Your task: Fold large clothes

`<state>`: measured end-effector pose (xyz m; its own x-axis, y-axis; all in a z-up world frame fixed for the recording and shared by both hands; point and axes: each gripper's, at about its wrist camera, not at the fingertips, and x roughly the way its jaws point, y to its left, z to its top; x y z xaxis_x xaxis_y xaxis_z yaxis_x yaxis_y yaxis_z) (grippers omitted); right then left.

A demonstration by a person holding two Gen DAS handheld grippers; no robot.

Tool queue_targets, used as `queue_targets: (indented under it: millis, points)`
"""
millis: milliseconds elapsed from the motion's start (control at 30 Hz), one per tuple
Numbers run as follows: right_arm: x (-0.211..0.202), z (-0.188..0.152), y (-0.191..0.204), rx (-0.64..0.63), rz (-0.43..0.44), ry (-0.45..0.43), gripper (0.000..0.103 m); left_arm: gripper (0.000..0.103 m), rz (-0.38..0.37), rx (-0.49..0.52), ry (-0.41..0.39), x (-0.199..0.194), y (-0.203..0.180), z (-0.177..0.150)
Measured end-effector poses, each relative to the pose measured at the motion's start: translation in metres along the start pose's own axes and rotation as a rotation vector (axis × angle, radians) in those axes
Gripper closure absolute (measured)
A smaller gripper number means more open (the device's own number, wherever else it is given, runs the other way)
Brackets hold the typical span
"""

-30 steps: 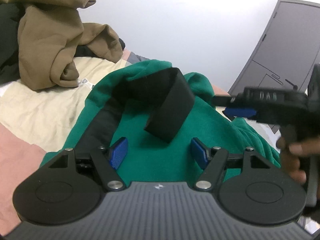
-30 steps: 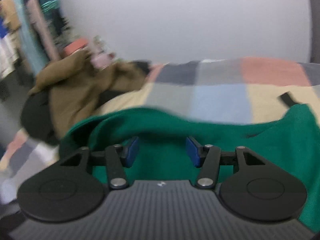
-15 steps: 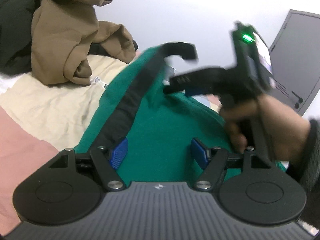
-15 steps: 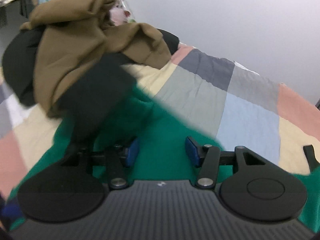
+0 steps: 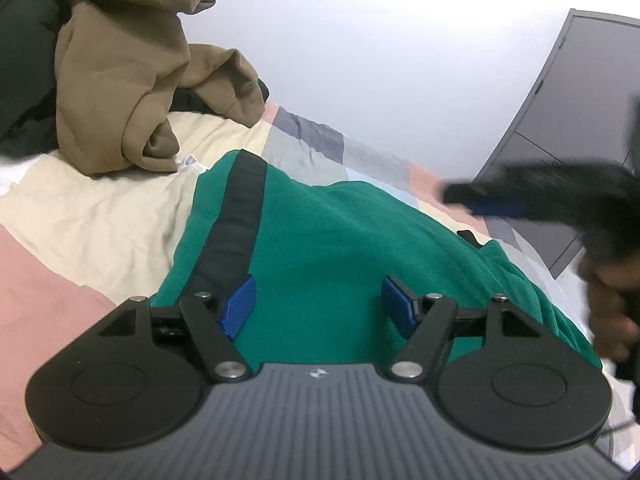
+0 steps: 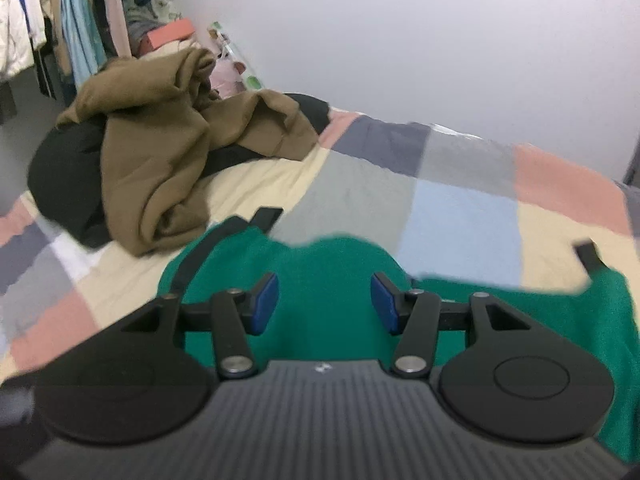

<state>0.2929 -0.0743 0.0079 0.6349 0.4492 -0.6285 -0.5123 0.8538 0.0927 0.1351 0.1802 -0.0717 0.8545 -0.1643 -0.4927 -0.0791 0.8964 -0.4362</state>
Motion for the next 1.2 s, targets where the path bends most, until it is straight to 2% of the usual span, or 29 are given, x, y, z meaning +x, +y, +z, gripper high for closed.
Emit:
queue_targets:
  millis: [200, 367, 467, 600, 700, 800, 967, 1100, 1200]
  points:
    - [-0.067, -0.047, -0.030, 0.038, -0.030, -0.042, 0.049, 0.029, -0.017, 0.067, -0.039, -0.016, -0.018, -0.001]
    - [-0.076, -0.084, -0.055, 0.111, -0.057, -0.028, 0.049, 0.029, -0.062, 0.165, -0.070, -0.024, -0.042, -0.006]
    - [-0.061, -0.102, -0.068, 0.159, -0.064, 0.012, 0.049, 0.029, -0.077, 0.225, -0.028, -0.019, -0.056, -0.013]
    - [-0.053, -0.116, -0.071, 0.115, -0.046, 0.006, 0.047, 0.029, -0.037, 0.278, 0.053, -0.002, -0.063, -0.026]
    - [-0.047, -0.124, -0.073, 0.165, -0.037, 0.040, 0.047, 0.029, -0.012, 0.308, 0.090, 0.007, -0.065, -0.034]
    - [-0.040, -0.132, -0.066, 0.119, -0.056, 0.042, 0.047, 0.029, 0.003, 0.291, 0.126, 0.015, -0.062, -0.039]
    - [-0.039, -0.135, -0.067, 0.178, -0.066, 0.032, 0.046, 0.028, 0.011, 0.275, 0.132, 0.019, -0.059, -0.040]
    - [-0.061, -0.141, -0.078, 0.342, -0.008, 0.009, 0.047, 0.029, 0.005, 0.211, 0.117, 0.004, -0.056, -0.036]
    - [-0.084, -0.151, -0.086, 0.476, 0.058, -0.002, 0.048, 0.028, -0.029, 0.112, 0.112, -0.020, -0.053, -0.031]
